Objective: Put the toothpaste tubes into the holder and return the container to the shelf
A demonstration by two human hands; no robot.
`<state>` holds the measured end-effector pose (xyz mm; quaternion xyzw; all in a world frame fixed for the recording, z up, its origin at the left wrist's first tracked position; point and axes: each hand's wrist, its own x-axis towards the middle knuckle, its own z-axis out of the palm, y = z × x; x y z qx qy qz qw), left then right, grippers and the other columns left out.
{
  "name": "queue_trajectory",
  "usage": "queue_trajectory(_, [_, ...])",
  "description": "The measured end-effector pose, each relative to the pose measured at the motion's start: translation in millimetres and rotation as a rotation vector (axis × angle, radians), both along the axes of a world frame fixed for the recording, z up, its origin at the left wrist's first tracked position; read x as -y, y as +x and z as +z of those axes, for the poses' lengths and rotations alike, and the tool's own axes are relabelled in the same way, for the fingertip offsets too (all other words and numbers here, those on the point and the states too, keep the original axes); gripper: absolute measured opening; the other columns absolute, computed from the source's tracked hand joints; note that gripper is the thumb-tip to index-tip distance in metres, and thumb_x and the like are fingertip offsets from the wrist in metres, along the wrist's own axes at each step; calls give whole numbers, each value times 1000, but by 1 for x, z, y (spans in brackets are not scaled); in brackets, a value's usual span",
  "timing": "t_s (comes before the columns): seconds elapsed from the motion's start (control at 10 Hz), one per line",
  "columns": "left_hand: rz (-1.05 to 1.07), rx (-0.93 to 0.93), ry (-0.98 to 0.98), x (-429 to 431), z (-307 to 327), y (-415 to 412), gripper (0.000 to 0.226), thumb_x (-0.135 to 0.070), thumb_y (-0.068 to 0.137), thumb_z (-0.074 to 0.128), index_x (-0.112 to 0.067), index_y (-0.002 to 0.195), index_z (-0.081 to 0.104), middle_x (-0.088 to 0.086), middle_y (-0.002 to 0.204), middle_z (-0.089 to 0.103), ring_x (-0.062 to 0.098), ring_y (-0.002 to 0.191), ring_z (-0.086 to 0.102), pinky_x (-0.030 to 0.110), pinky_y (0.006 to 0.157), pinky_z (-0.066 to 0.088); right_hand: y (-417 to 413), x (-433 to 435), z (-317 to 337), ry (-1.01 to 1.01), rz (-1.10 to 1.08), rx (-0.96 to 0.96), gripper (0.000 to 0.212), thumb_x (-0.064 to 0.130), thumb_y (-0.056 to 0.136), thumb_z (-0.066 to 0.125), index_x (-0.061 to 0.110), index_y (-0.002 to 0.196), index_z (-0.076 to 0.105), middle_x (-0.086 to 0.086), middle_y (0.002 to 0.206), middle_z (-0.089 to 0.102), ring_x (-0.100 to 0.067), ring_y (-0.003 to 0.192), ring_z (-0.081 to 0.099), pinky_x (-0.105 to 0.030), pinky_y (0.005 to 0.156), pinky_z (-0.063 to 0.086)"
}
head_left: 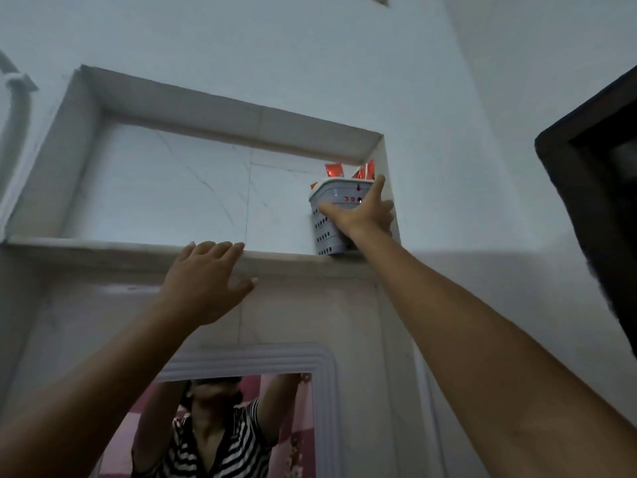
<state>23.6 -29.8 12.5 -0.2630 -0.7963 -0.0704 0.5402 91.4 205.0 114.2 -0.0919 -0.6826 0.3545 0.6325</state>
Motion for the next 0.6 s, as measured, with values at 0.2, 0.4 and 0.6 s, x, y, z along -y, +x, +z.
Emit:
queue_trajectory(0.2, [-41, -40, -17, 7, -3, -13, 98, -74, 71, 9, -23, 154, 23, -1, 158, 33, 20, 147, 26, 42, 123, 12, -40, -16, -8, 86, -149, -108, 119, 60, 74, 81, 19, 163, 13, -19, 165, 19, -38, 152, 22, -54, 124, 20])
queue_trajectory(0.4, [-58, 11, -16, 6, -6, -13, 82, -65, 90, 34, -24, 156, 11, 0, 164, 16, 20, 152, 11, 41, 124, 4, -45, -25, -17, 230, -178, -93, 110, 57, 88, 68, 9, 165, 5, -18, 172, 4, -34, 159, 5, -46, 129, 8])
queue_trajectory(0.6, [-8, 55, -81, 16, -11, 10, 77, -53, 95, 43, -18, 156, 11, 4, 165, 8, 23, 152, 10, 45, 123, 11, -26, -9, -55, 365, -110, -97, 84, 44, 103, 55, 0, 162, 14, -18, 171, 10, -29, 160, 9, -38, 129, 8])
